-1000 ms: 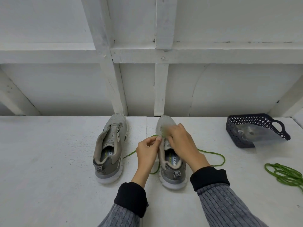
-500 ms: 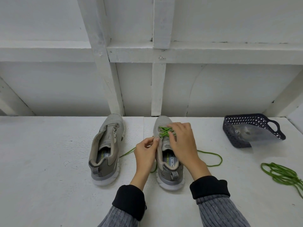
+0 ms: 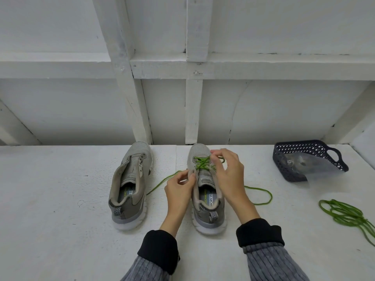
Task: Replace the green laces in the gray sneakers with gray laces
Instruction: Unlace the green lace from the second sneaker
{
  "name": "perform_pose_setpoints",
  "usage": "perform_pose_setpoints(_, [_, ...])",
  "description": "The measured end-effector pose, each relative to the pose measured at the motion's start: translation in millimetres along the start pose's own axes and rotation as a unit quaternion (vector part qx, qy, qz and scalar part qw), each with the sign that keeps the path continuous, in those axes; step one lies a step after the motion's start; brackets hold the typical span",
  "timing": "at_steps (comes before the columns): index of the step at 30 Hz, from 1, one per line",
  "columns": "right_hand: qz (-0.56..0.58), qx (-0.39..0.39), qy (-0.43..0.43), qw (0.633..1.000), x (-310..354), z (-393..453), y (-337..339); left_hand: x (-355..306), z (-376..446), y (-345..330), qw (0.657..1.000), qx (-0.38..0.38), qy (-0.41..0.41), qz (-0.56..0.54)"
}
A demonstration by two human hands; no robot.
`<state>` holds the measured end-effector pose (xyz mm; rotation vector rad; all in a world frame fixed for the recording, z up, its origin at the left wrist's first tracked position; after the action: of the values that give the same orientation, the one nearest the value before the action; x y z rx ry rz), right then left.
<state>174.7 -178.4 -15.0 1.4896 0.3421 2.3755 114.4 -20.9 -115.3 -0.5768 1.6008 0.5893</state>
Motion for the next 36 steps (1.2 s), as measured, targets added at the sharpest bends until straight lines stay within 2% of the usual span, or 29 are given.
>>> perform_pose_setpoints(2, [0.179, 0.028, -0.085, 0.980, 6, 1, -1, -1, -1, 1, 1.000, -0.007, -0.002, 0.005])
perform_pose_setpoints(3, [0.212, 0.041, -0.098, 0.971, 8, 2, -2, -2, -1, 2, 1.000, -0.011, -0.001, 0.004])
perform_pose_setpoints(5, [0.147, 0.066, -0.077, 0.984, 9, 4, -2, -2, -2, 3, 1.000, -0.011, 0.003, -0.003])
perform_pose_setpoints(7, [0.024, 0.102, -0.044, 0.994, 2, 3, -9, -3, -4, 3, 1.000, -0.007, 0.004, -0.005])
perform_pose_setpoints(9, [-0.110, 0.154, -0.003, 0.982, -6, -2, -20, -5, -5, 2, 1.000, -0.004, 0.007, -0.010])
perform_pose_setpoints(11, [-0.231, 0.199, 0.039, 0.952, -11, -8, -30, -7, -6, 1, 1.000, -0.002, 0.005, -0.011])
perform_pose_setpoints(16, [-0.267, 0.204, 0.044, 0.941, -14, -6, -31, -11, -8, 2, 1.000, -0.006, -0.006, -0.006])
perform_pose_setpoints(18, [-0.225, 0.198, 0.055, 0.953, -13, -4, -33, -11, -7, 2, 1.000, -0.006, -0.012, 0.000])
perform_pose_setpoints(19, [-0.165, 0.187, 0.039, 0.968, -11, -3, -33, -11, -7, 2, 1.000, -0.007, -0.013, 0.003])
perform_pose_setpoints(21, [-0.018, 0.165, -0.036, 0.985, -9, -2, -29, -9, -6, 1, 1.000, -0.008, -0.010, -0.003])
perform_pose_setpoints(23, [0.087, 0.144, -0.092, 0.981, -7, -2, -25, -10, -6, 0, 1.000, -0.004, -0.010, -0.012])
perform_pose_setpoints(25, [0.097, 0.112, -0.094, 0.984, -5, -2, -17, -13, -8, 0, 1.000, -0.001, -0.016, -0.018])
perform_pose_setpoints(28, [-0.046, 0.126, -0.032, 0.990, -3, 0, -14, -13, -8, 2, 1.000, -0.002, -0.014, -0.014])
perform_pose_setpoints(31, [-0.246, 0.201, 0.035, 0.947, -8, -8, -28, -10, -6, -2, 1.000, 0.014, -0.012, -0.010])
perform_pose_setpoints(33, [-0.283, 0.202, 0.044, 0.937, -9, -10, -30, -11, -7, -3, 1.000, 0.017, -0.013, -0.010])
perform_pose_setpoints(36, [-0.271, 0.177, 0.037, 0.946, -10, -7, -26, -16, -9, -2, 1.000, 0.011, -0.023, -0.007])
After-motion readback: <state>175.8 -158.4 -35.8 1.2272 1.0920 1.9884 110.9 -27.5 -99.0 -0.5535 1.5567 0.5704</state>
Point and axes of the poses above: each hand's wrist, its own z-axis towards the middle knuckle, its own y-axis out of the back of the hand, x = y × z, the point moved 8 cm from there along z, towards the middle knuckle, and after that the axes turned 6 degrees about -x, right-handed, at the moved point
